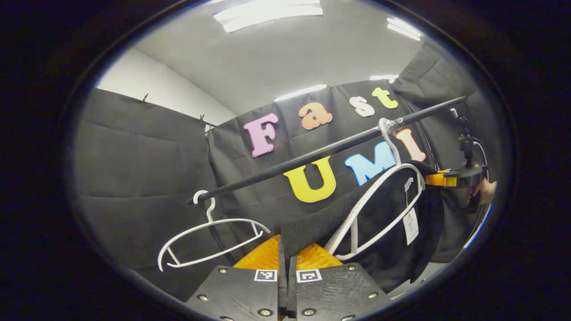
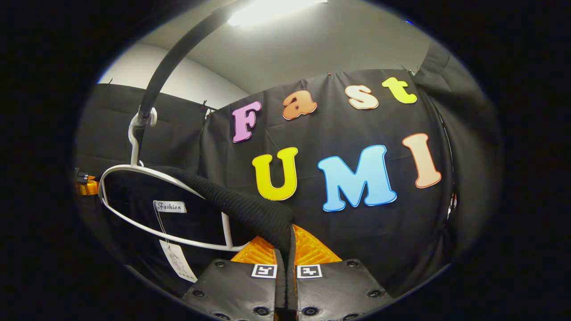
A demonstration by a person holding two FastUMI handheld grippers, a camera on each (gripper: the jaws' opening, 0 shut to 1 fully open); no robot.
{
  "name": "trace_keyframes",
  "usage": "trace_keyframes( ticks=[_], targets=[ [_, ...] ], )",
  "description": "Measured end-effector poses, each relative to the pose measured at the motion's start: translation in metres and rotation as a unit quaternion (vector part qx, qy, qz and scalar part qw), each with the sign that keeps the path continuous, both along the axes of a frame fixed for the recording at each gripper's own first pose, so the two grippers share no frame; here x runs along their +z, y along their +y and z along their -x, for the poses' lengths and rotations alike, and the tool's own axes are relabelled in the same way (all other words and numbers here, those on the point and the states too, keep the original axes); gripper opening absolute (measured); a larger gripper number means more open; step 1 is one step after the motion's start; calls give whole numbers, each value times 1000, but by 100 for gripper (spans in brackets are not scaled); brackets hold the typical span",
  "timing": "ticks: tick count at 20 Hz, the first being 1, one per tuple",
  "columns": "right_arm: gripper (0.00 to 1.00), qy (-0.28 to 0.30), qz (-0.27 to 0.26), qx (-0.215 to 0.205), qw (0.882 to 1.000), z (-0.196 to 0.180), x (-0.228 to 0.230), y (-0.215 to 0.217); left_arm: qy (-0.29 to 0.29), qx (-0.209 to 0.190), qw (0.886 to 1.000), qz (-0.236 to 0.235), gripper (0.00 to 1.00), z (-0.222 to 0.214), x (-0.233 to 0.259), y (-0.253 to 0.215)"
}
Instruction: Grasp the clothes on the hanger with both hands and then place them into the laundry hamper below.
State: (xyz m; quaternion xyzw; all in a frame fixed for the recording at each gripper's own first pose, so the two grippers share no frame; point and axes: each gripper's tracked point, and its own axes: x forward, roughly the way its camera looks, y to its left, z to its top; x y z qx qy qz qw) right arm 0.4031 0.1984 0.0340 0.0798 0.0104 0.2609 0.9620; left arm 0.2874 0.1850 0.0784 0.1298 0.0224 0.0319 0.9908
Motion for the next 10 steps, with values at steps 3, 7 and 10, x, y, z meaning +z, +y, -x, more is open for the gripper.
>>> trace_keyframes(
  ticks=[3, 7, 10],
  targets=[
    [2, -4, 5, 4, 1000, 1, -2, -1, -4, -16, 1000, 1, 1, 0, 2, -1],
    [0, -12, -10, 7, 1000, 2, 10, -8, 3, -60, 998, -31, 1, 4, 14, 0],
    [2, -45, 10, 1, 999, 3, 18, -9, 7, -78, 996, -50, 3, 2, 15, 8]
  ],
)
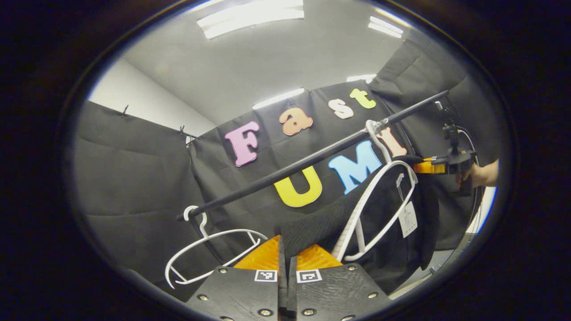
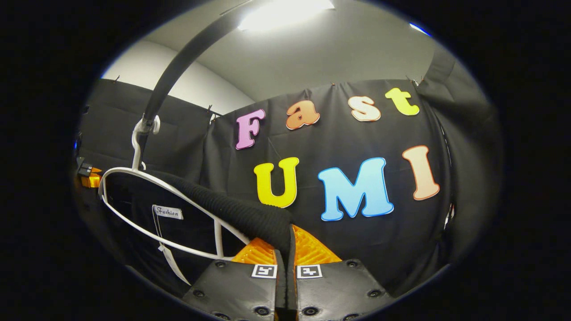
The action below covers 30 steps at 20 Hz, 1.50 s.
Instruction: Grasp the clothes on the hanger with both hands and then place them into the laundry hamper below.
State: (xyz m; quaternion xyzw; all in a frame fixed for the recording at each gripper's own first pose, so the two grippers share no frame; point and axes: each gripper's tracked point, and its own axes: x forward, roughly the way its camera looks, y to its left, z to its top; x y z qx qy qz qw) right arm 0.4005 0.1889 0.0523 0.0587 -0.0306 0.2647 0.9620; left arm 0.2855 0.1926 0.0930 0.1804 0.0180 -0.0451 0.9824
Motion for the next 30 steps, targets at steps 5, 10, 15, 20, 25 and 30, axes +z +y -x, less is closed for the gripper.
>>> trace_keyframes(
  ticks=[5, 10, 15, 20, 25, 30],
  targets=[
    [2, 30, -5, 25, 999, -4, -24, 14, 25, -3, 999, 28, 0, -6, -42, 16],
    [2, 71, 21, 12, 997, -7, -67, 11, 45, 2, 997, 55, 2, 2, -91, 5],
    [0, 116, 37, 6, 993, 10, -112, 3, 71, 8, 995, 75, 3, 19, -135, -4],
    [2, 133, 71, 2, 989, 40, -140, -7, 92, 23, 991, 99, 2, 45, -164, -6],
    [2, 154, 67, -16, 986, 73, -149, -18, 95, 16, 989, 115, 1, 68, -176, -25],
    [2, 158, 62, -19, 985, 121, -141, -17, 86, -14, 986, 140, 3, 99, -164, -60]
  ],
)
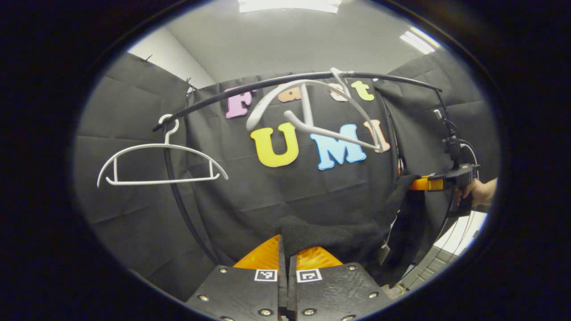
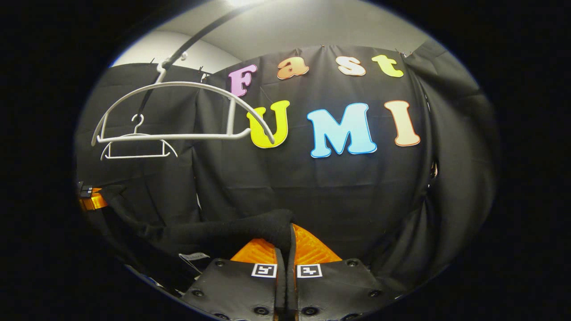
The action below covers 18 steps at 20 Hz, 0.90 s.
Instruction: Grasp the clothes on the hanger with both hands and then place them into the laundry hamper below.
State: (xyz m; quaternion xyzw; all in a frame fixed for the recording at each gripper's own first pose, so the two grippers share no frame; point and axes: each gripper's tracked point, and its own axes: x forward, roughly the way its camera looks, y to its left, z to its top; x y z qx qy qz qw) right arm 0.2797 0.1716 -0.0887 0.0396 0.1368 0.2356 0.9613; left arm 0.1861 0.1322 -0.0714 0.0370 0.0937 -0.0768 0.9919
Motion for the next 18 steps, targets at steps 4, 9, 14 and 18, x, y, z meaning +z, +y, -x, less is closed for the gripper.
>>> trace_keyframes(
  ticks=[4, 9, 14, 18],
  targets=[
    [2, -10, 0, 14, 1000, 46, 13, 10, -15, -37, 999, 22, 3, 23, 15, -36],
    [0, -11, -10, 34, 999, 93, 29, 28, -32, -72, 995, 62, 3, 47, 32, -71],
    [0, -5, -19, 58, 998, 134, 23, 54, -19, -78, 992, 95, 3, 64, 16, -87],
    [2, 29, -7, 76, 997, 165, -12, 71, 20, -76, 993, 89, 1, 67, -31, -99]
  ],
)
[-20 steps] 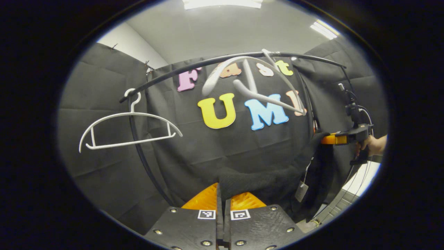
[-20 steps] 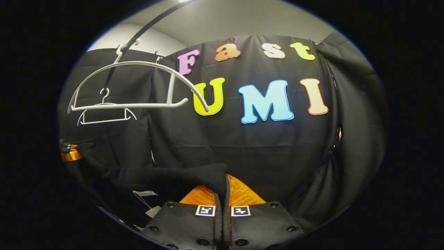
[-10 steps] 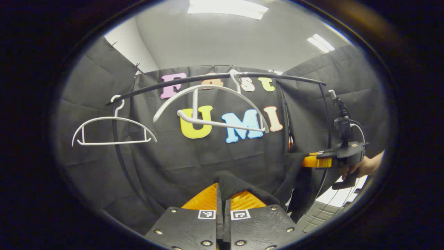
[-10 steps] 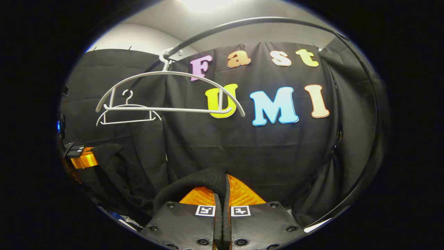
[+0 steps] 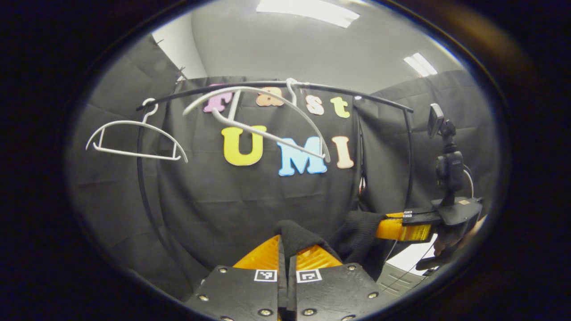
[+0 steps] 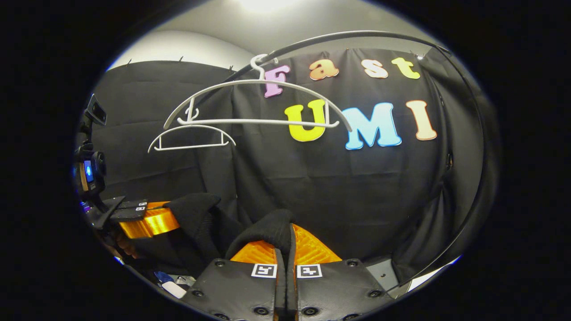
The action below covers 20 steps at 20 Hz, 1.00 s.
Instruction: Grasp the clothes on the hanger with both hands and then place them into the laundry hamper below.
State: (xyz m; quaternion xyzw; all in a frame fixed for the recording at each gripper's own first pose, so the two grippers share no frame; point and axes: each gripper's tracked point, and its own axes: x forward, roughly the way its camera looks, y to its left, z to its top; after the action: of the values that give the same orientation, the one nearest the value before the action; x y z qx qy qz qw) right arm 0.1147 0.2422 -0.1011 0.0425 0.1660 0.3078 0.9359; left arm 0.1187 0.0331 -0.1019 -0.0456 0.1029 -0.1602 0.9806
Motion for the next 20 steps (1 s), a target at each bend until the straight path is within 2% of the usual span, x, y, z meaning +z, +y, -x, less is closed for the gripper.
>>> trace_keyframes(
  ticks=[5, 7, 8, 11, 17, 20],
  targets=[
    [0, 37, 27, -11, 999, 20, -59, 0, 61, -5, 998, -8, 2, 15, -68, -16],
    [2, 60, 43, -17, 997, 26, -87, -3, 98, 2, 995, -3, 0, 24, -100, -18],
    [0, 72, 49, -20, 996, 28, -100, -5, 114, 7, 993, 2, 1, 23, -112, -17],
    [3, 104, 68, -33, 992, 41, -132, -13, 163, 23, 986, 6, 2, 36, -157, -9],
    [5, 178, 95, -52, 978, 65, -191, -30, 261, 22, 963, -59, 1, 58, -235, -4],
    [5, 209, 113, -60, 969, 74, -216, -36, 307, 20, 948, -83, 1, 70, -250, -6]
  ],
)
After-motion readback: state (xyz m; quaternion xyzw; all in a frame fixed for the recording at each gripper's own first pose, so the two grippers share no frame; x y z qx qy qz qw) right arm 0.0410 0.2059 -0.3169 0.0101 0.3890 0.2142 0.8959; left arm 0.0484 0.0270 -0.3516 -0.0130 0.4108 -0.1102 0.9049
